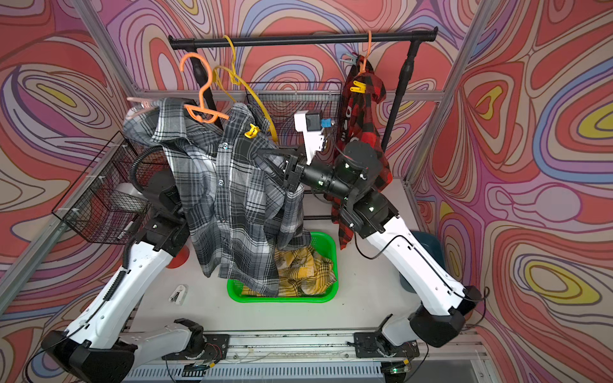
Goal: Remove the clothespins securing long-sleeve shirts to the hanger
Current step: Place the long-sleeve shirt at the bin.
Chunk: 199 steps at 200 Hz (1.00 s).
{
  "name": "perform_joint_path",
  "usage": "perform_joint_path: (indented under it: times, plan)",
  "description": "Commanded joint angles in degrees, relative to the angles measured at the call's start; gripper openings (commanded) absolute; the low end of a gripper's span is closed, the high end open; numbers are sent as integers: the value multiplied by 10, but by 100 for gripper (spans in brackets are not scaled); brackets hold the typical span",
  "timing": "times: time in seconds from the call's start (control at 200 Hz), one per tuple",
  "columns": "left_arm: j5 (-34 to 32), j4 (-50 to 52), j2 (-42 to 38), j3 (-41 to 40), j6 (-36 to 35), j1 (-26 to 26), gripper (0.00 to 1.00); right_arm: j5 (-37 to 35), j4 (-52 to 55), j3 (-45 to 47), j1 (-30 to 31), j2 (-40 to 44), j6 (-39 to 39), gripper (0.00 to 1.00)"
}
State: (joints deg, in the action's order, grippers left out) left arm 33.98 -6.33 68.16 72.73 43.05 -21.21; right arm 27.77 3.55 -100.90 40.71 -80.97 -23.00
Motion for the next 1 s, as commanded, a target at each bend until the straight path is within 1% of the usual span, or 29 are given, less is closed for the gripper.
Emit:
perform_joint_path:
  times: [0.0,0.11,0.22,0.361,0.541,0.576,0.621,0.641,0.671,0.691,0.706,0.731,0.841,0.992]
  plan:
    - [-14,-28,11,-47,-14,-29,0,-45,-14,65,7,35,16,0]
    - [-45,-62,19,-112,-3,-49,0,-66,-2,141,4,77,23,0]
    - [-59,-88,28,-167,8,-53,0,-67,2,211,-4,115,27,0]
    - [-100,-87,41,-220,-19,-54,0,-68,-2,295,-18,152,36,0]
    - [-152,-33,55,-238,-63,-53,0,-8,-57,394,-71,190,14,0]
    - [-164,-17,54,-236,-72,-53,6,-1,-60,405,-78,195,16,0]
    - [-181,5,51,-233,-83,-52,17,5,-57,415,-86,201,20,0]
    - [-187,15,49,-230,-88,-51,25,6,-54,418,-90,204,22,0]
    - [-195,30,45,-226,-95,-49,41,8,-49,422,-96,206,23,0]
    - [-202,41,43,-223,-99,-47,50,9,-46,424,-101,207,23,0]
    - [-209,48,40,-221,-100,-45,55,11,-45,426,-104,208,20,0]
    - [-218,64,36,-217,-101,-42,60,14,-44,429,-109,211,19,0]
    - [-228,115,18,-209,-101,-9,68,15,-37,430,-123,215,21,0]
    - [-183,151,-18,-228,-85,59,72,24,-13,418,-135,210,38,0]
